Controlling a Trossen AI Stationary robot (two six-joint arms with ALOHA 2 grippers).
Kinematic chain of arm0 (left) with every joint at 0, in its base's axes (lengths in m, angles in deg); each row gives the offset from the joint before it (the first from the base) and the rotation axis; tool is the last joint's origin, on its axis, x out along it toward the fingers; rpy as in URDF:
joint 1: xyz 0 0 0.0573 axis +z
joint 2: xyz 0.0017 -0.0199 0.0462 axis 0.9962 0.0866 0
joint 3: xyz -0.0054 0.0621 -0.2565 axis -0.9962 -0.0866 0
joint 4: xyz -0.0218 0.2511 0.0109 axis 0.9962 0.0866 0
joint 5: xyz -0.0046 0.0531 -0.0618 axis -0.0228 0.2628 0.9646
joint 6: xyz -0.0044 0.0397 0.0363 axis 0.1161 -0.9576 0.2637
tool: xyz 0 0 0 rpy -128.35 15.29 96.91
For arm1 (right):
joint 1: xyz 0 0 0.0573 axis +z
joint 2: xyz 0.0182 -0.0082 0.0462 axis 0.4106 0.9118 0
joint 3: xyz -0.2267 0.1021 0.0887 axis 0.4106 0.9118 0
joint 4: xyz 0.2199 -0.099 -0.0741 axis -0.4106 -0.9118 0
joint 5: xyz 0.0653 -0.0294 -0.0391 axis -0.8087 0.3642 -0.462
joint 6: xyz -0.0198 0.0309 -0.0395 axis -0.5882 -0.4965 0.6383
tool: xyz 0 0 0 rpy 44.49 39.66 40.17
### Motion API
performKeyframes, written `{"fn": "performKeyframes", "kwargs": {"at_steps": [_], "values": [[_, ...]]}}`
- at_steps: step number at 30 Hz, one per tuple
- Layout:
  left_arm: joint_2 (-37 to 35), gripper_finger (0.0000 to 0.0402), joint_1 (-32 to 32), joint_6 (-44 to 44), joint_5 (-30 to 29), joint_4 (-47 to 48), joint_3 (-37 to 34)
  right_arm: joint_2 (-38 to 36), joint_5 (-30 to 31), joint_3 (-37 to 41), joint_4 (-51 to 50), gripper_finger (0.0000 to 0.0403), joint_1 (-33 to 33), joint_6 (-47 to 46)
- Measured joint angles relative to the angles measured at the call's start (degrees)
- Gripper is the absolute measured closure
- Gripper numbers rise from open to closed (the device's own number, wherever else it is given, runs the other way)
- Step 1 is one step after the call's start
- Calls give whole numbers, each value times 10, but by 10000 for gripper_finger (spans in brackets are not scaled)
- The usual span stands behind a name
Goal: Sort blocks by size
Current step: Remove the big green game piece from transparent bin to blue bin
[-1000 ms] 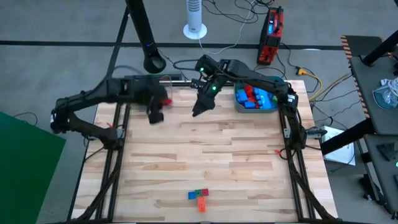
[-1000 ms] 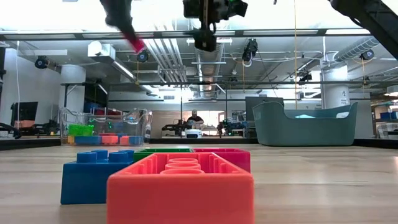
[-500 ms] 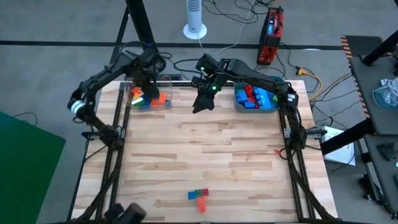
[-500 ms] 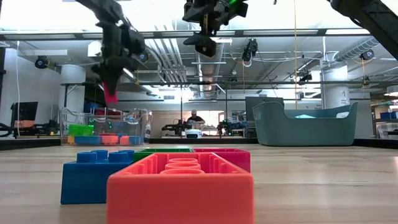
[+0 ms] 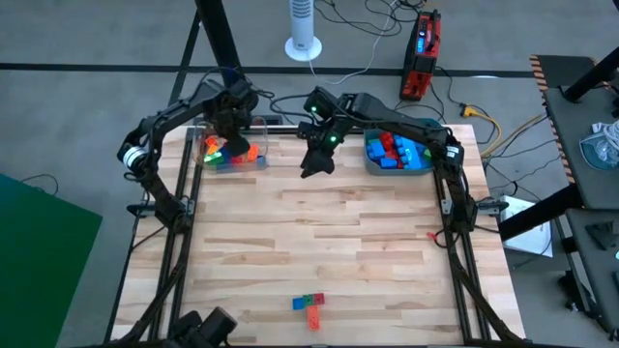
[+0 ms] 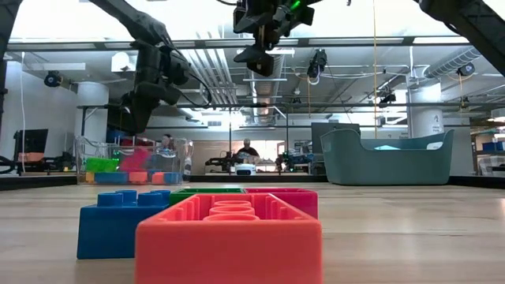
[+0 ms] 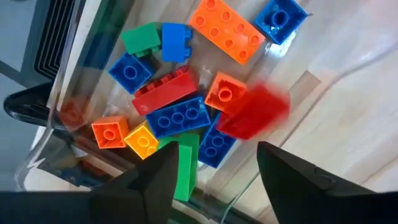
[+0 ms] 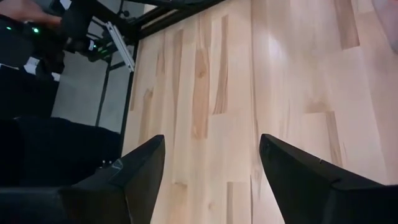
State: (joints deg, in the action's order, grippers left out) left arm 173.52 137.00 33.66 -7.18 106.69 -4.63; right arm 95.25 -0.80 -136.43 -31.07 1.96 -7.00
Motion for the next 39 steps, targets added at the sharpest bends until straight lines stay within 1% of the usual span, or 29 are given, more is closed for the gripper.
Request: {"fn": "performKeyframes", "kwargs": {"at_steps": [3,7,13,20,28,32,36,39], "values": [[-4,186,0,-17,-3,6,0,0,0,9,2,145,0,1],[-4,181,4,-24,-46,10,0,0,0,28,9,139,0,0],[12,188,31,-15,-47,21,0,1,0,65,16,136,0,-7],[49,190,65,-1,-43,59,0,1,0,92,17,147,2,-10],[72,190,68,-9,-42,59,-2,1,-1,100,18,143,3,-10],[75,186,68,-13,-46,57,-20,1,-1,102,22,132,3,-10],[75,182,69,-24,-47,43,-56,1,-1,103,22,122,3,-10],[74,181,69,-35,-47,4,-85,1,-1,103,35,115,3,-10]]}}
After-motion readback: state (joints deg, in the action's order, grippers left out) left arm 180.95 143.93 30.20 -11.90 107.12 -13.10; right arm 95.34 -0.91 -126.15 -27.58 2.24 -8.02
